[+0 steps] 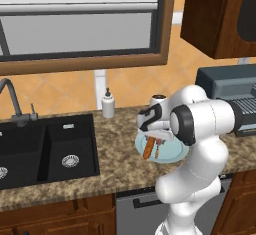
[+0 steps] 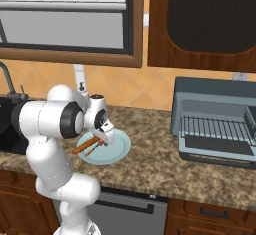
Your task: Pick up the kebab skewer and baguette bread, and place them inside the toaster oven. Close the toaster oven door and start by setting the timer.
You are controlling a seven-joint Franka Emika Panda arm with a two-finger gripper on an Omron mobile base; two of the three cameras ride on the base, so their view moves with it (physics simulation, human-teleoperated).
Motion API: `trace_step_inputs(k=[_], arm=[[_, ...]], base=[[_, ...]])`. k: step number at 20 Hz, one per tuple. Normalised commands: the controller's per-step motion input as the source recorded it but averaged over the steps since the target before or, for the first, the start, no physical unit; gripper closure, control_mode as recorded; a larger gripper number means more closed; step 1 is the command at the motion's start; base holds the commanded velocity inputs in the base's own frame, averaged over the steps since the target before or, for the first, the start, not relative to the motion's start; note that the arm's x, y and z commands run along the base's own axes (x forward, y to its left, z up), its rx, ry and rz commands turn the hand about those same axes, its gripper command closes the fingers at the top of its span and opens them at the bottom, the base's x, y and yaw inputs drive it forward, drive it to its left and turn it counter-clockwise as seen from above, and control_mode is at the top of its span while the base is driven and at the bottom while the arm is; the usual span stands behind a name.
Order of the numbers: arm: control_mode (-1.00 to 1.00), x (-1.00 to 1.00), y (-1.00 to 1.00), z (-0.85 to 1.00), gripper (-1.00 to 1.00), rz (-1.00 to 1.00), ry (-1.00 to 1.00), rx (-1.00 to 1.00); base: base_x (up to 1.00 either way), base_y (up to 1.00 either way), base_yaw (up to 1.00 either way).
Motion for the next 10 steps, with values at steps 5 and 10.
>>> trace_step_inputs(k=[5, 10], arm=[[-1.0, -0.24, -0.21, 0.55, 1.0, 0.0, 0.0, 0.02], [-1.0, -0.62, -0.35, 0.6, 1.0, -0.02, -0.05, 0.03]], base=[[0.0, 0.0, 0.0], [0.0, 0.0, 0.0]])
